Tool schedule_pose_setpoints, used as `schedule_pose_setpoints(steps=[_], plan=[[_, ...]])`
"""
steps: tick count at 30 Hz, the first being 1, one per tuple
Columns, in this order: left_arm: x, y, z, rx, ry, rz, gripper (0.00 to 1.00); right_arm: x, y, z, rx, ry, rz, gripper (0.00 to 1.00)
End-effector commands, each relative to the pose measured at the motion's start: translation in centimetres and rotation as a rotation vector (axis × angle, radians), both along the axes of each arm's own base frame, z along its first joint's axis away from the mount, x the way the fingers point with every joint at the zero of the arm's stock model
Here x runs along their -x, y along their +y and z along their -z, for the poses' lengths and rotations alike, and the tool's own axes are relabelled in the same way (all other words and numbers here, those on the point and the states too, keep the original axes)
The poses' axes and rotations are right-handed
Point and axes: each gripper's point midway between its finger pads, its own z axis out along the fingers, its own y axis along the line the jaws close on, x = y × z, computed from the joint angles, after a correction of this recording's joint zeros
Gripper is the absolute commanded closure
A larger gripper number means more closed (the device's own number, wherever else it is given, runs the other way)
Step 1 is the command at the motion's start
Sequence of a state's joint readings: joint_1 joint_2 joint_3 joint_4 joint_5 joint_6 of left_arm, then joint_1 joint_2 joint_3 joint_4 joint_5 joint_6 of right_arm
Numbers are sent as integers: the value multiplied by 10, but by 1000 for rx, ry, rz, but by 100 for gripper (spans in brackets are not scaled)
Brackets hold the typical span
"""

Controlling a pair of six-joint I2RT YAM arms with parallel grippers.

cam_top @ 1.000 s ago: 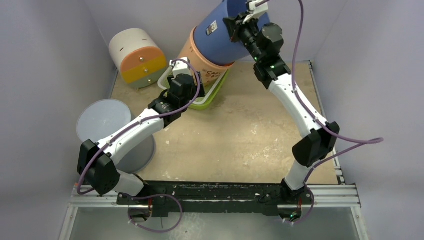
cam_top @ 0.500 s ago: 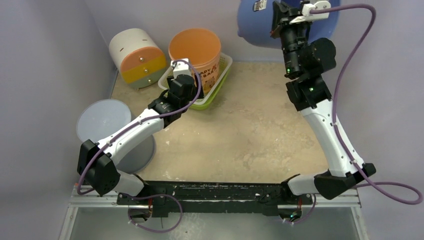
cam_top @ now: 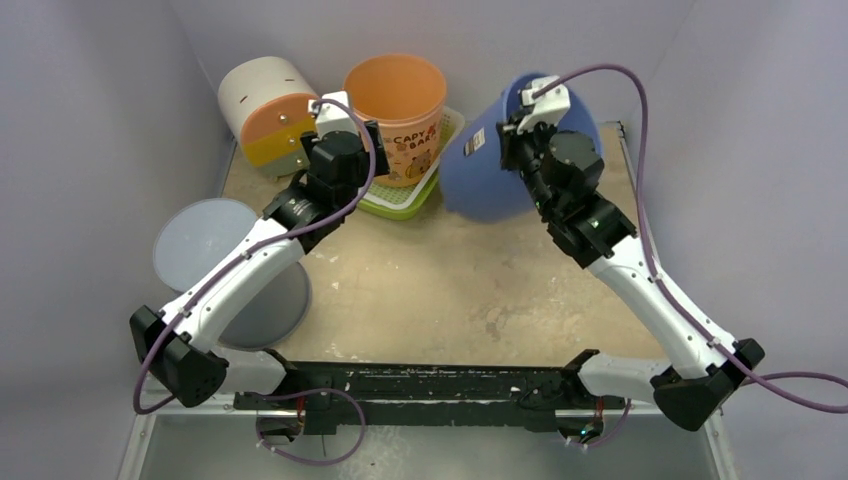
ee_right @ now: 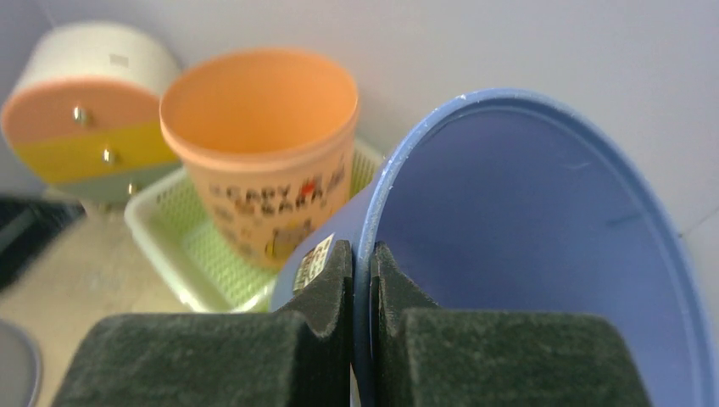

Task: Turn the large container upside down

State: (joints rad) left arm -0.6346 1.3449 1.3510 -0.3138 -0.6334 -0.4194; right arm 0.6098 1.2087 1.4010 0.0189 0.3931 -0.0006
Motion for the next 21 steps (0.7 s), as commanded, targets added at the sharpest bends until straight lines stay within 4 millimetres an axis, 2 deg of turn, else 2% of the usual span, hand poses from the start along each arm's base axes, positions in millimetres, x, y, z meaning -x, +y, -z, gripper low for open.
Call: schedule_pose_setpoints(steps=[1, 5, 11, 14, 17, 21], plan=[[10, 27, -41, -4, -81, -68, 21, 40, -10, -35, -144, -53, -57, 100], [12, 31, -48, -11, -86, -76, 21, 60, 18, -17, -111, 56, -219, 100], [13, 29, -65, 1, -100, -63, 21, 92, 75, -20, -221, 69, -559, 100], [16, 30, -75, 12, -114, -55, 21, 97, 99, -12, -286, 77, -680, 100], [22, 36, -85, 10, -127, -61, 21, 98, 121, 5, -339, 114, -779, 100], [29, 45, -96, 5, -143, -81, 21, 113, 143, 12, -439, 131, -943, 100]])
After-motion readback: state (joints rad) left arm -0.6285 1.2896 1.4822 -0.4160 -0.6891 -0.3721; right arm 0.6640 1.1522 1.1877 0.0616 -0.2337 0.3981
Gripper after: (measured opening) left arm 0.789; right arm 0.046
